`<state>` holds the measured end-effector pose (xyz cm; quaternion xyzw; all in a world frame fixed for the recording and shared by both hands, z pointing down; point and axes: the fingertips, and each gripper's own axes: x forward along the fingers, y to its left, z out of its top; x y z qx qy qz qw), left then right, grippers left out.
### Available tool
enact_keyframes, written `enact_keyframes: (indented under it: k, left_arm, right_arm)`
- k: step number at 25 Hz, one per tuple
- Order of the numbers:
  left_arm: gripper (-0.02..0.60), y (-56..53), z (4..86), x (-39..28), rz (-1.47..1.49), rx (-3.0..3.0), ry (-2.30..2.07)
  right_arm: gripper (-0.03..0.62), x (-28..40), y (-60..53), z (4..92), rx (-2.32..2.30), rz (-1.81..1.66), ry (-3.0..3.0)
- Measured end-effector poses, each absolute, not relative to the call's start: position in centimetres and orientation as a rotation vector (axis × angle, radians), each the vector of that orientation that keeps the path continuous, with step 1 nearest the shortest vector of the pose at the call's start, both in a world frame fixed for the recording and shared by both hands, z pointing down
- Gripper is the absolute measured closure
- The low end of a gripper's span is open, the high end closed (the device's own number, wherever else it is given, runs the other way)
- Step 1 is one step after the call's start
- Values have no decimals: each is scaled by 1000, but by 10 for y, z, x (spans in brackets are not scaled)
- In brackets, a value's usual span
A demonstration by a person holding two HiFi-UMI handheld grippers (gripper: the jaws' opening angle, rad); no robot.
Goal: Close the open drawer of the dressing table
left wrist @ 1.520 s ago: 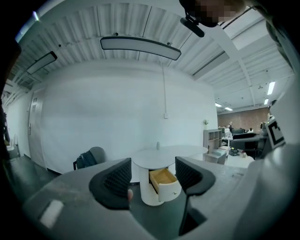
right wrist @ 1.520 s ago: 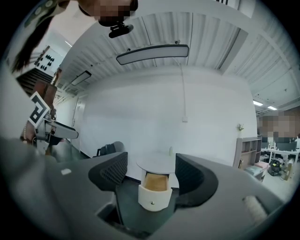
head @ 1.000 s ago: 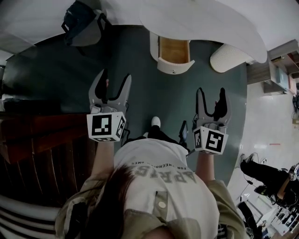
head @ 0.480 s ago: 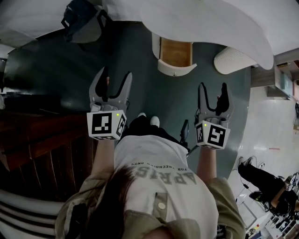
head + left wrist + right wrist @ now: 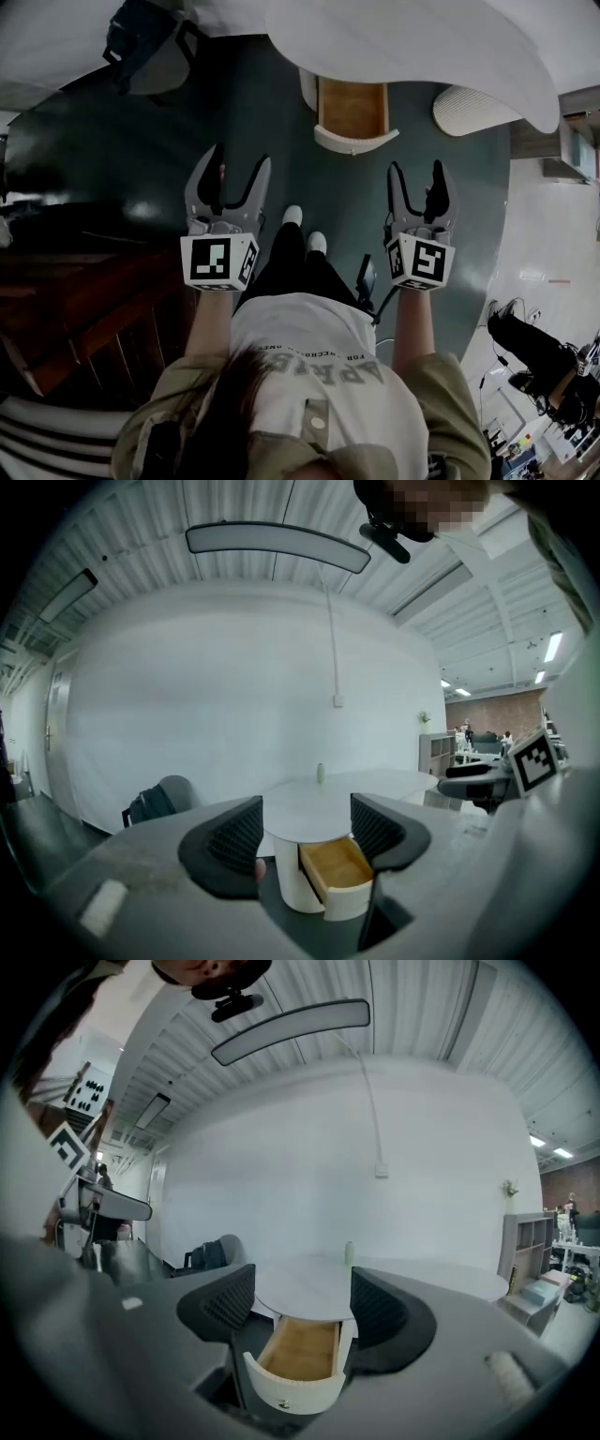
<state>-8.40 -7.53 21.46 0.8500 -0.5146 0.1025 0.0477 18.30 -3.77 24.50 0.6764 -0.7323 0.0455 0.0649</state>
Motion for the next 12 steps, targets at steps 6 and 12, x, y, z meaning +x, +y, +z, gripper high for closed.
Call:
enact_keyframes:
  k: [6, 12]
  left_arm:
    - [279, -91, 243, -68, 369, 2575, -1503]
    - [279, -97, 270, -54, 396, 2546, -1471]
  right_arm:
    - [275, 186, -62, 293, 2040, 302, -2221]
    - [275, 188, -78, 361, 1936, 401, -2187]
